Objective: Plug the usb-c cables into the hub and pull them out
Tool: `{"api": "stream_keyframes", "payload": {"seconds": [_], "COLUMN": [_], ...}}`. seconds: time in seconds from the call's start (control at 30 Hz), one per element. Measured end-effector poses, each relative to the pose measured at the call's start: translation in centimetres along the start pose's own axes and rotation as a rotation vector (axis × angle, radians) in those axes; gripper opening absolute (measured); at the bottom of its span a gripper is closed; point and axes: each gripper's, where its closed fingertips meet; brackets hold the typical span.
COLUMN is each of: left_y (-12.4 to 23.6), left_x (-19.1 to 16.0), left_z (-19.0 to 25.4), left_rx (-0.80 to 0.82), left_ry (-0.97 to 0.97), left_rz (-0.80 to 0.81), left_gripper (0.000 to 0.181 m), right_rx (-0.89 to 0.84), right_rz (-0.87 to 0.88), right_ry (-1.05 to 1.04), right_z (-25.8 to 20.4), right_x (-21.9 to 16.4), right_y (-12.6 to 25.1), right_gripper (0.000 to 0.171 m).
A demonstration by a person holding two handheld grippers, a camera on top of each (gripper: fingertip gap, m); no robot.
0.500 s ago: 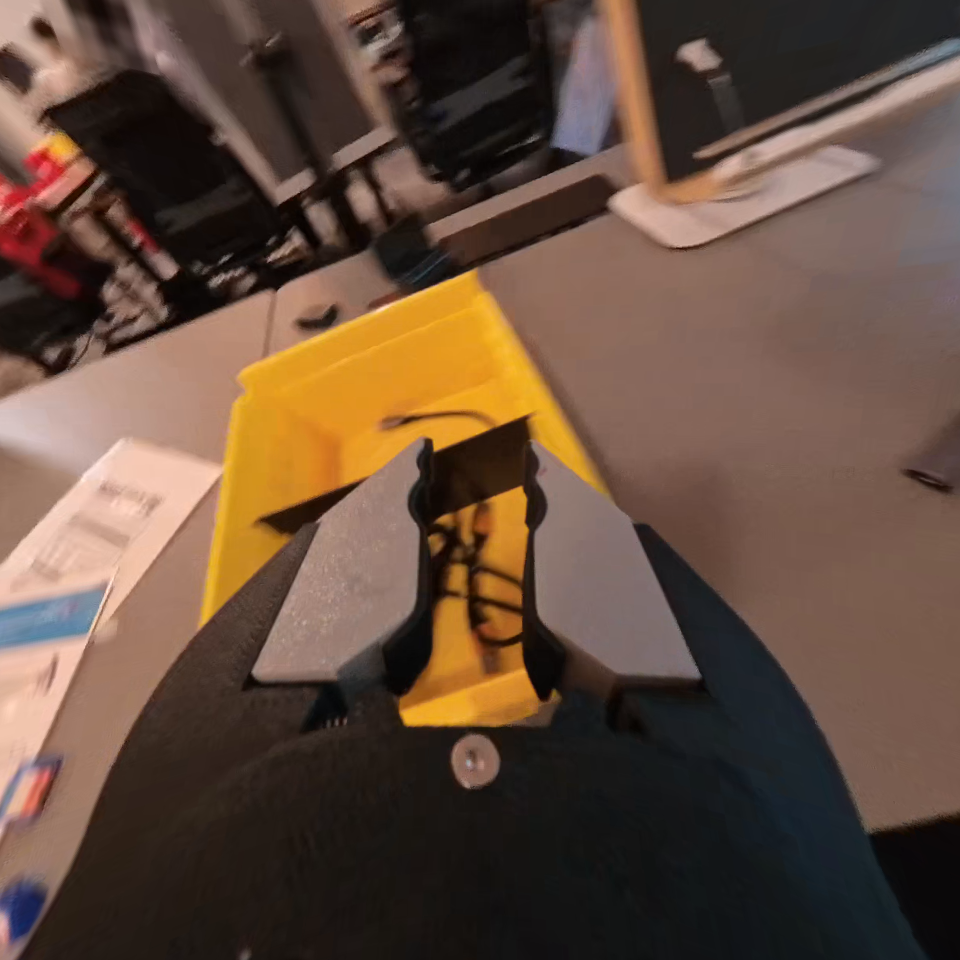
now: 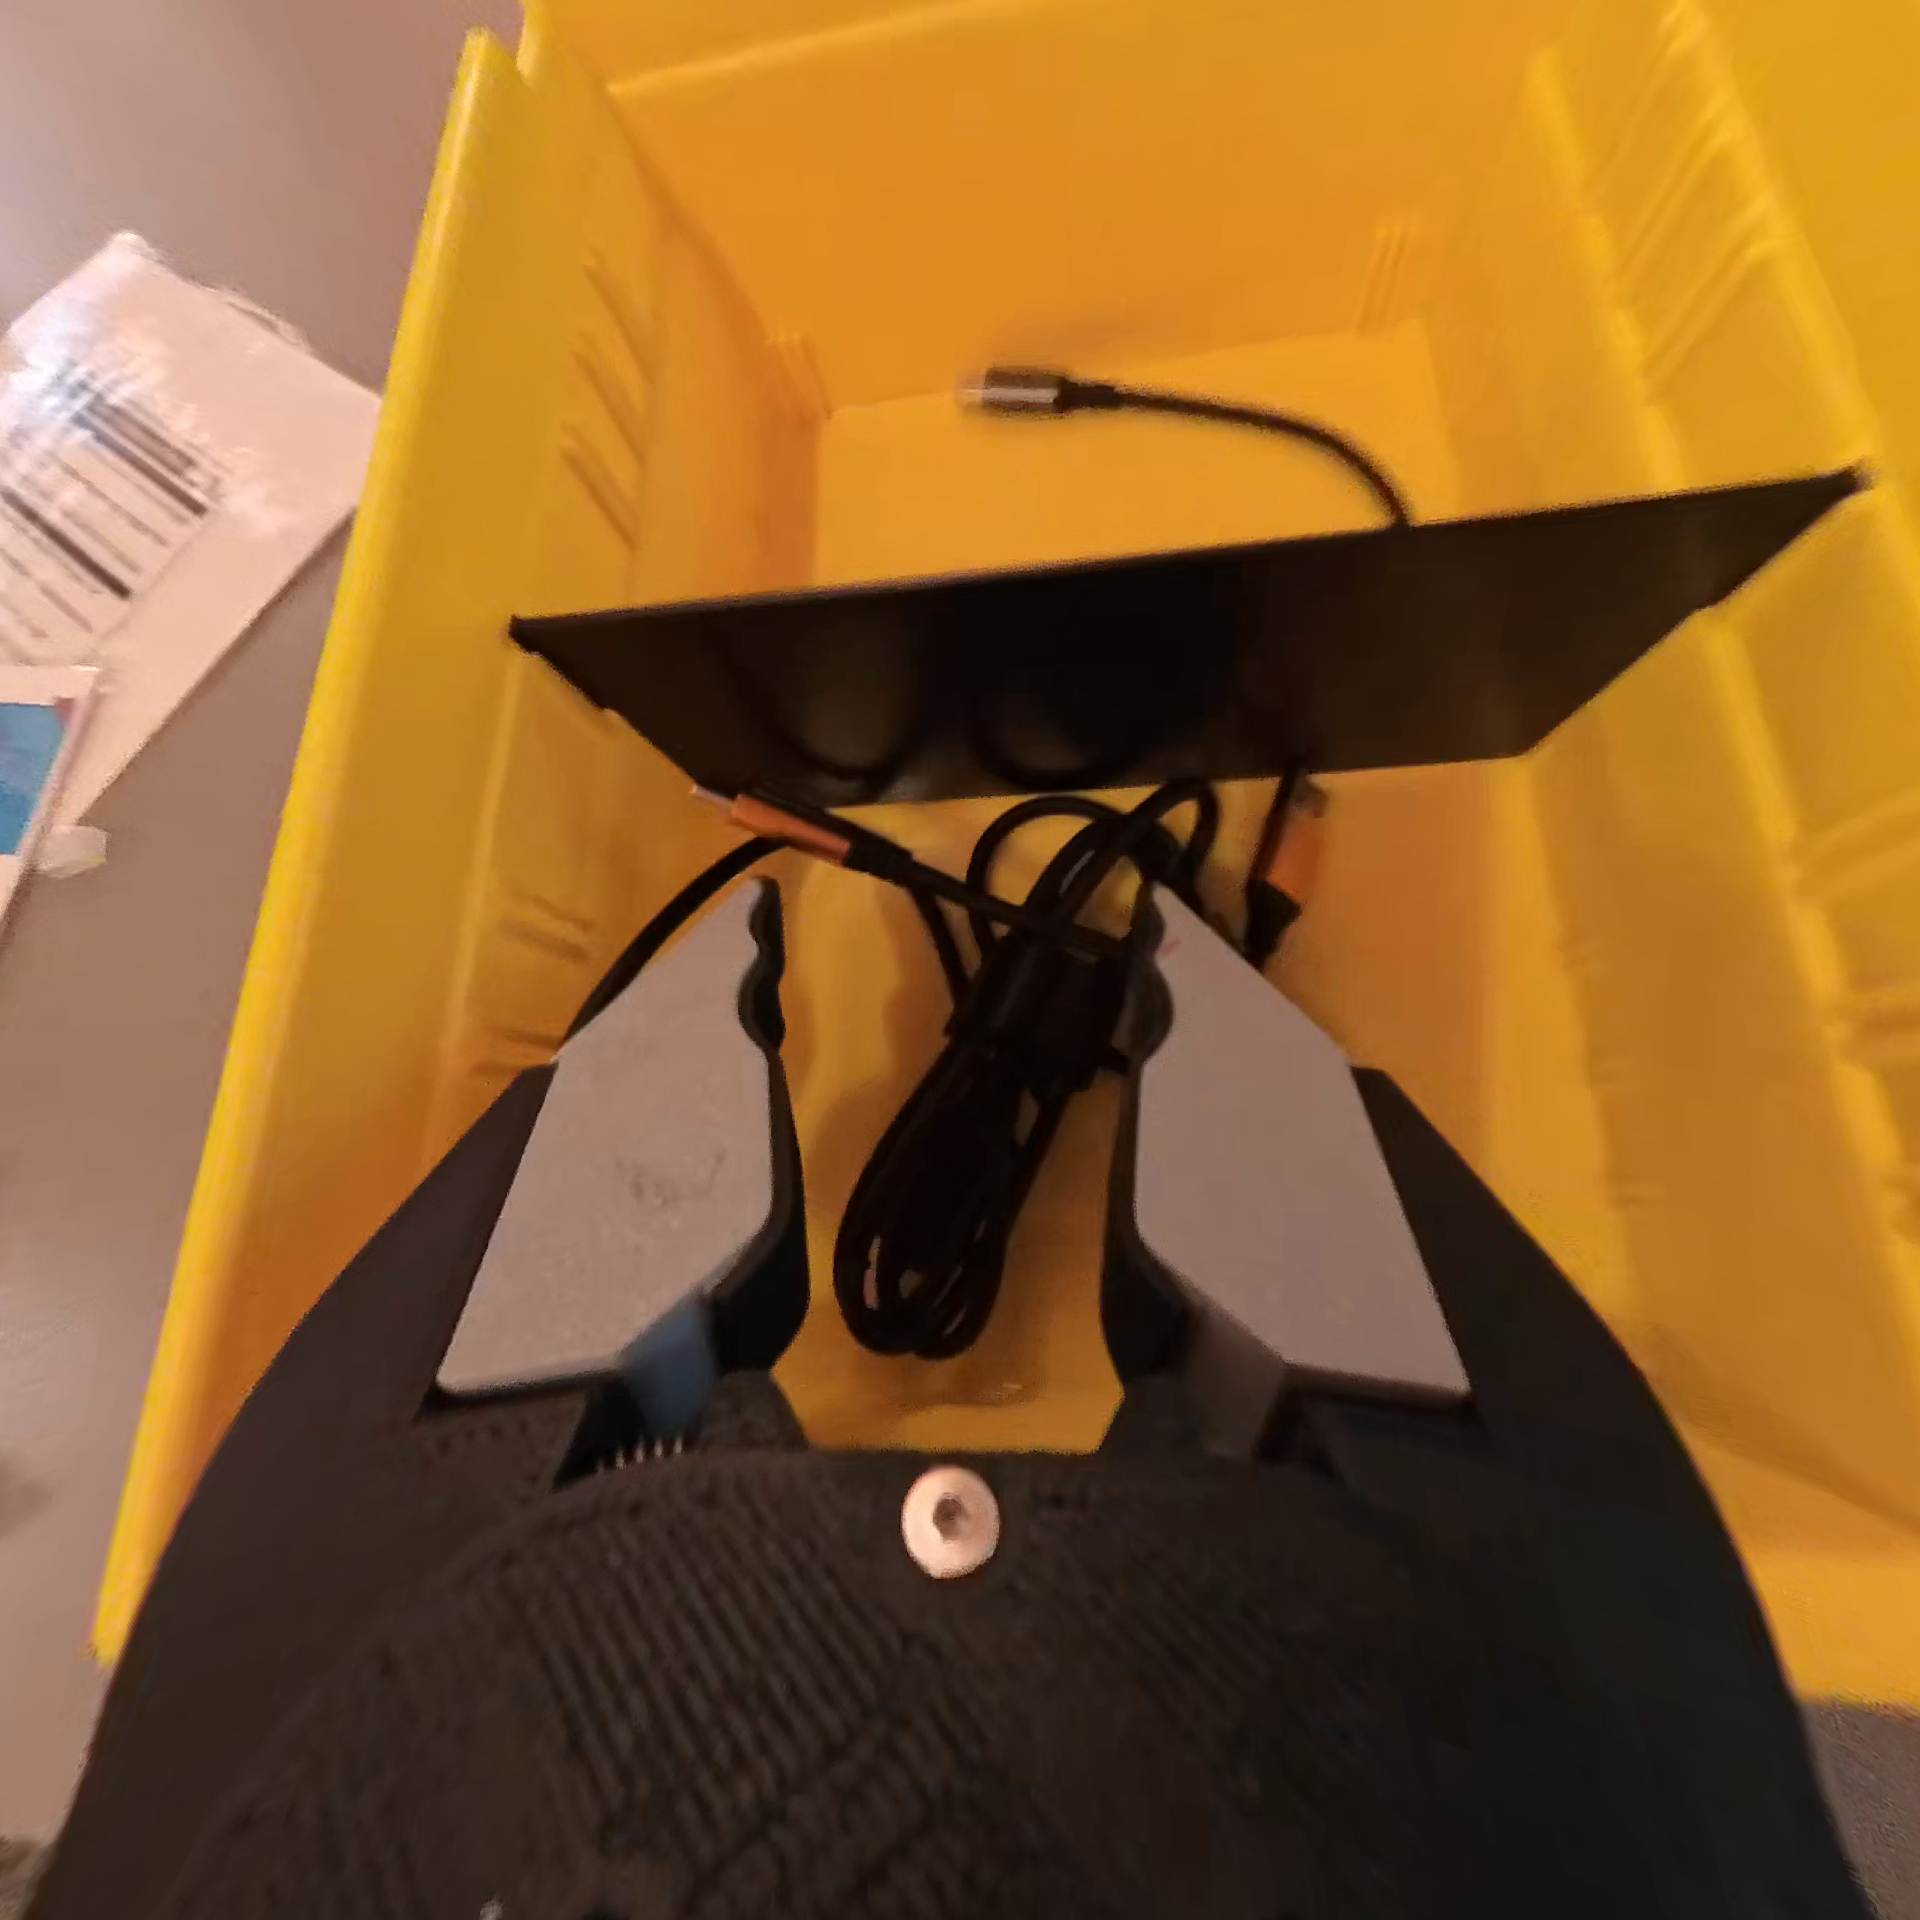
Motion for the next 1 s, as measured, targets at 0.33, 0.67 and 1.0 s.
{"api": "stream_keyframes", "payload": {"seconds": [0.33, 0.67, 1.0], "left_y": [1.8, 2.8, 0.2], "left_x": [3.7, 5.9, 3.9], "left_z": [-0.2, -2.9, -1.0], "left_rx": [0.024, -0.082, -0.100], "left_ry": [0.016, 0.555, 0.607], "left_rz": [0.213, 0.324, 0.108], "left_gripper": [0.000, 0.086, 0.047], "right_rx": [-0.002, -0.020, -0.021], "right_rz": [-0.007, -0.013, -0.004], "right_ry": [0.051, 0.096, 0.093], "right_z": [-0.5, -0.7, -0.7], "right_x": [0.0, 0.0, 0.2], "right_y": [-0.1, -0.1, 0.0], "right_gripper": [0.052, 0.050, 0.050]}}
Point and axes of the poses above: each gripper's, where its closed fingertips meet, y back along the fingers, x out of its top, z = x × y across the jaws, and after that the axes turned 5 degrees about x, right-handed
